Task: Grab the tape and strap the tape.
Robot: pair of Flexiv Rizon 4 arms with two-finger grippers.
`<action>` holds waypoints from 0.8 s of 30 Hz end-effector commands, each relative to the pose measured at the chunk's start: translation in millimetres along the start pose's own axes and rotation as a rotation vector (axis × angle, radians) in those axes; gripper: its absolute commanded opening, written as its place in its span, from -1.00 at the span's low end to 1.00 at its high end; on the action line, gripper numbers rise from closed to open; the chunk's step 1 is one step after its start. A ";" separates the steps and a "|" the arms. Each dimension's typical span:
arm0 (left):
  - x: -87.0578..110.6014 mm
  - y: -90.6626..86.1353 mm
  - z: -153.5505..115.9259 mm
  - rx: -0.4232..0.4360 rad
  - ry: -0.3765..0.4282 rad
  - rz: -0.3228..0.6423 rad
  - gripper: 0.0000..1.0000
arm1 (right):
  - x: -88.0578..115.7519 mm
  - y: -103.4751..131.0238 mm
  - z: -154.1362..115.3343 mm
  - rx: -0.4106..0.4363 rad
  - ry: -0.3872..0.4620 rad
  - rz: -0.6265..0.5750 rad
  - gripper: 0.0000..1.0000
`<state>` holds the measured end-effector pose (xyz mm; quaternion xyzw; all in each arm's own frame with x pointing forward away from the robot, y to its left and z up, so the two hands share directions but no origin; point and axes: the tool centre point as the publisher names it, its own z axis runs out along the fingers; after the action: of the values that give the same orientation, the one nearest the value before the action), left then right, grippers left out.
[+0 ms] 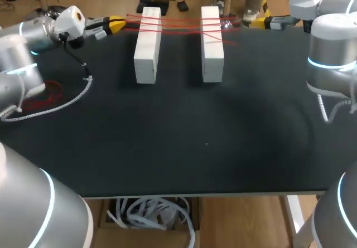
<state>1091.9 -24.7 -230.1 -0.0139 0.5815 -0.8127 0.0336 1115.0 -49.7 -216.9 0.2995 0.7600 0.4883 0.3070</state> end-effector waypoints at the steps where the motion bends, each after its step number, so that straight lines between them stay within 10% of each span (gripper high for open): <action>1: 11.3 -8.6 2.8 0.034 -0.010 0.010 -1.00 | 0.0 0.2 -0.4 0.001 0.000 0.000 1.00; 24: 66.8 -76.9 21.4 0.095 0.028 0.022 -1.00 | 0.0 0.2 -0.4 0.001 0.000 0.000 1.00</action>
<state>1041.6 -22.5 -163.1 0.0297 0.5311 -0.8466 0.0173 1115.0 -49.6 -216.9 0.2994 0.7600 0.4884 0.3070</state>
